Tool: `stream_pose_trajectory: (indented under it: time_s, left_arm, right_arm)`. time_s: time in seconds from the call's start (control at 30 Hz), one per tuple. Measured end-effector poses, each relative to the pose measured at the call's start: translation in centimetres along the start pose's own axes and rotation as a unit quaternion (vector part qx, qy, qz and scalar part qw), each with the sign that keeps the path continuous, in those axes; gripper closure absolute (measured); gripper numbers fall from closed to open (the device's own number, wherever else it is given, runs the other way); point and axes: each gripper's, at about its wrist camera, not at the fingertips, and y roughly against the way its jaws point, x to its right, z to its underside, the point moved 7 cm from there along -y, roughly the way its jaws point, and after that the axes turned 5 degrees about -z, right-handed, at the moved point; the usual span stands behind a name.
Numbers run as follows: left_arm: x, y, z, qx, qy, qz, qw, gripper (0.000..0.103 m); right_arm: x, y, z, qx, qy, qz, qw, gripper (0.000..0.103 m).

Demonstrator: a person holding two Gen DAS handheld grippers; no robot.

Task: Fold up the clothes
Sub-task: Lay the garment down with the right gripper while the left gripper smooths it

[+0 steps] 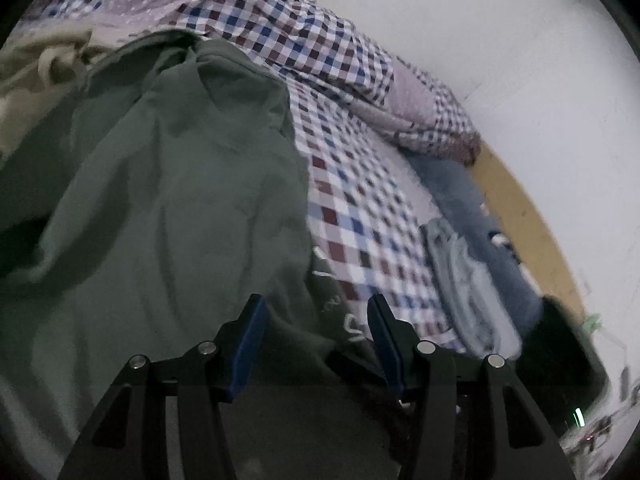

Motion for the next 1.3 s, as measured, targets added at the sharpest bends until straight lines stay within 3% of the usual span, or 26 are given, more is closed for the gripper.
stream_pose_trajectory:
  time_s: [0.13,0.27,0.37,0.43,0.47,0.53,0.57,0.6,0.67,0.7,0.9,1.1,1.2,1.3]
  left_arm:
    - [0.5,0.7,0.0,0.002,-0.033,-0.011,0.9994,0.047]
    - [1.0,0.3,0.3,-0.008,-0.059,-0.023,0.9979,0.047]
    - [0.4,-1.0,0.8,-0.022,-0.072,-0.061,0.9953,0.048]
    - [-0.5,-1.8,1.1,-0.030,-0.073,-0.092,0.9927,0.067]
    - [-1.3,-1.9,1.1,-0.029,-0.066,-0.107,0.9916,0.087]
    - [-2.3,-1.4,0.8,-0.018,-0.046,-0.109,0.9928,0.093]
    - [-2.8,-1.2,0.7,-0.012,-0.035,-0.106,0.9937,0.097]
    - [-3.2,-0.8,0.6,-0.004,-0.026,-0.106,0.9940,0.098]
    - [-4.0,0.0,0.4,0.013,-0.011,-0.111,0.9936,0.098]
    - [-4.5,0.4,0.2,0.022,0.001,-0.113,0.9934,0.099]
    - [-8.5,2.7,-0.1,0.060,0.117,-0.100,0.9862,0.099]
    - [-9.7,2.1,0.7,0.044,0.124,-0.113,0.9848,0.099]
    - [-9.7,2.0,0.8,0.041,0.119,-0.118,0.9851,0.099]
    - [-9.9,2.0,1.0,0.039,0.119,-0.118,0.9851,0.098]
  right_arm:
    - [-4.9,0.3,0.2,0.022,0.137,0.021,0.990,0.092]
    - [-9.0,-0.7,1.6,0.014,0.246,0.032,0.969,0.092]
    - [-10.8,-1.6,2.6,0.006,0.300,0.043,0.953,0.092]
    - [-11.3,-1.8,2.9,0.005,0.316,0.048,0.947,0.091]
    - [-11.5,-1.9,3.0,0.006,0.322,0.048,0.945,0.090]
    - [-11.5,-1.9,3.1,0.005,0.324,0.042,0.945,0.086]
    - [-11.5,-1.9,3.1,0.005,0.323,0.036,0.946,0.078]
    - [-11.4,-1.8,3.1,0.005,0.321,0.029,0.947,0.074]
    - [-11.0,-1.5,2.9,0.005,0.308,0.004,0.951,0.057]
    - [-10.7,-1.3,2.7,0.006,0.298,-0.009,0.955,0.055]
    - [-5.2,0.7,0.8,0.019,0.192,-0.061,0.979,0.054]
    - [2.1,1.7,-0.9,0.038,0.037,-0.049,0.997,0.051]
    - [5.4,0.9,-1.7,0.036,-0.040,-0.067,0.996,0.051]
    - [6.1,0.2,-1.6,0.025,-0.080,-0.098,0.992,0.051]
